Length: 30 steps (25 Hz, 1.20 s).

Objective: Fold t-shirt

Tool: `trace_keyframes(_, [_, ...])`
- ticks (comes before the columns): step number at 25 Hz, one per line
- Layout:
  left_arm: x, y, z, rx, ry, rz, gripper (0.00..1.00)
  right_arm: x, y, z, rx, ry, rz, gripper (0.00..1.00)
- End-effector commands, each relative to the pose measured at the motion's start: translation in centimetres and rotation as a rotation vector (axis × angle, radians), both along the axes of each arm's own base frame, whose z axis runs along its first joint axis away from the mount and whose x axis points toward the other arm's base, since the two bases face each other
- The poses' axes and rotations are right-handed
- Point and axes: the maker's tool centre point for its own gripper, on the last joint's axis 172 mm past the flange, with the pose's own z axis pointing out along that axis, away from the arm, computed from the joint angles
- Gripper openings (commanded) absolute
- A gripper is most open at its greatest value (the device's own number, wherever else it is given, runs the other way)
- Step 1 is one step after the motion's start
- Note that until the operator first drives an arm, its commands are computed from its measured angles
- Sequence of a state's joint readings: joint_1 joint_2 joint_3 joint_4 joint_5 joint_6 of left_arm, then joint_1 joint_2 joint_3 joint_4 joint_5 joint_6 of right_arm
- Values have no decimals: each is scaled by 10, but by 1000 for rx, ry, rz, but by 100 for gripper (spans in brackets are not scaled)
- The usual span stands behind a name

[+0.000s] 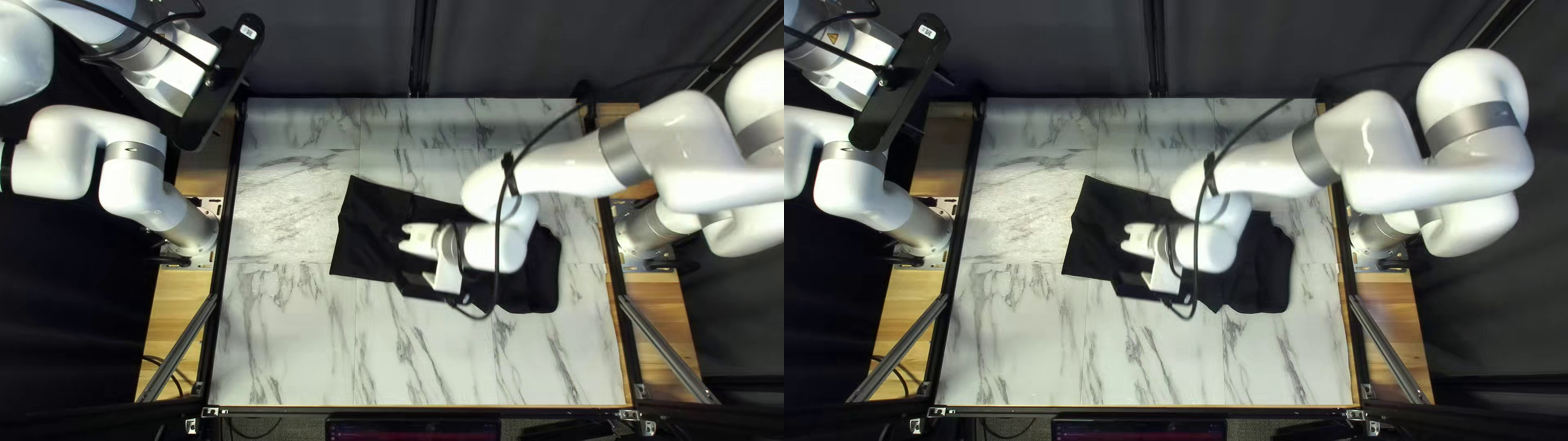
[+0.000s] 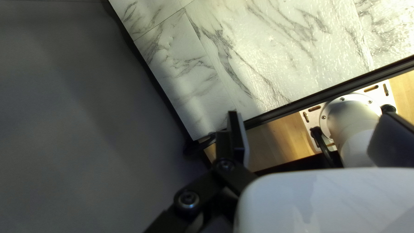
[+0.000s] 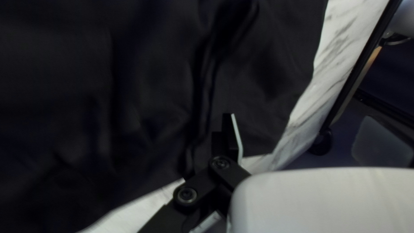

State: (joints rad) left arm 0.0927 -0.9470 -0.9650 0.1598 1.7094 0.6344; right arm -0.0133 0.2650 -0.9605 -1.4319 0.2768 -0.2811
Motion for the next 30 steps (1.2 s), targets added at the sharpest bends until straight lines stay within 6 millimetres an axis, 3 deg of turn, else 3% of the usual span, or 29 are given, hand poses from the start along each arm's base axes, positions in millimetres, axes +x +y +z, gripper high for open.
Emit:
trace_keyframes(1, [0, 0, 0, 0, 0, 0, 100, -2, -15, -6, -16, 20, 27, 100])
trace_keyframes(11, [0, 0, 0, 0, 0, 0, 100, 0, 9, -36, 20, 36, 46, 100])
trace_keyframes(23, [0, 0, 0, 0, 0, 0, 100, 3, 11, -58, 68, 45, 40, 100])
trace_keyframes(30, [0, 0, 0, 0, 0, 0, 100, 7, 26, -51, 89, 30, 32, 100])
